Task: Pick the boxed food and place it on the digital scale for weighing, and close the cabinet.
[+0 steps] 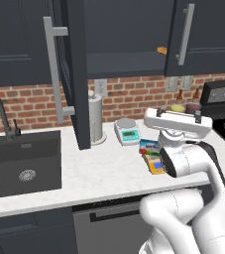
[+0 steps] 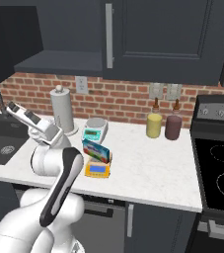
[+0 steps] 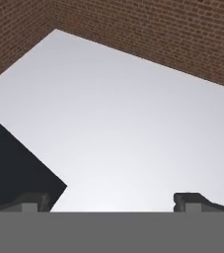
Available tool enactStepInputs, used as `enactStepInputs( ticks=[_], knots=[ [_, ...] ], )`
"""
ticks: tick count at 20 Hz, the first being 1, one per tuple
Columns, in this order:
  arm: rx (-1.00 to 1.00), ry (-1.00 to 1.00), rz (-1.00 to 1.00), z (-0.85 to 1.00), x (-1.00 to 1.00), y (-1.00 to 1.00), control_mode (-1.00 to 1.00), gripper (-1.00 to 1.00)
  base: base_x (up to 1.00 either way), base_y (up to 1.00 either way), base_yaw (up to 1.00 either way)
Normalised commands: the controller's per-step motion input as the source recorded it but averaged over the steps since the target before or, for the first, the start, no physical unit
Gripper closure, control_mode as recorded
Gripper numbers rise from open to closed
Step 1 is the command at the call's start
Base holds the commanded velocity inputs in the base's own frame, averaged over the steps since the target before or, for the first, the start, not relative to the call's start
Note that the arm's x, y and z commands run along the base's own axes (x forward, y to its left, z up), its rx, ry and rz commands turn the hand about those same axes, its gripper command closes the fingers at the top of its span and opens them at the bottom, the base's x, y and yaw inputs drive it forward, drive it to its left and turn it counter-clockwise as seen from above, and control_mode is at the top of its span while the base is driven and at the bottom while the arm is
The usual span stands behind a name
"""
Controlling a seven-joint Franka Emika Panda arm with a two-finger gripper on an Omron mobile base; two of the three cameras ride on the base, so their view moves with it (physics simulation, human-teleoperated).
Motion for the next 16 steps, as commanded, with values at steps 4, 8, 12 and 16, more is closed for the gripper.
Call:
enactStepInputs(
  ticks=[4,8,12,16],
  knots=[
    [-0.14,0.31,0.11,-0.12,-0.59,0.96,-1.00,-1.00,0.00,0.00,0.00],
    [-0.23,0.55,0.08,0.00,-0.86,0.62,-1.00,-1.00,0.00,0.00,0.00],
    [-0.18,0.67,0.06,0.00,-0.99,0.33,-1.00,-1.00,0.00,0.00,0.00],
    [-0.10,0.70,0.07,0.00,-1.00,0.12,-1.00,-1.00,0.00,0.00,0.00]
  ],
)
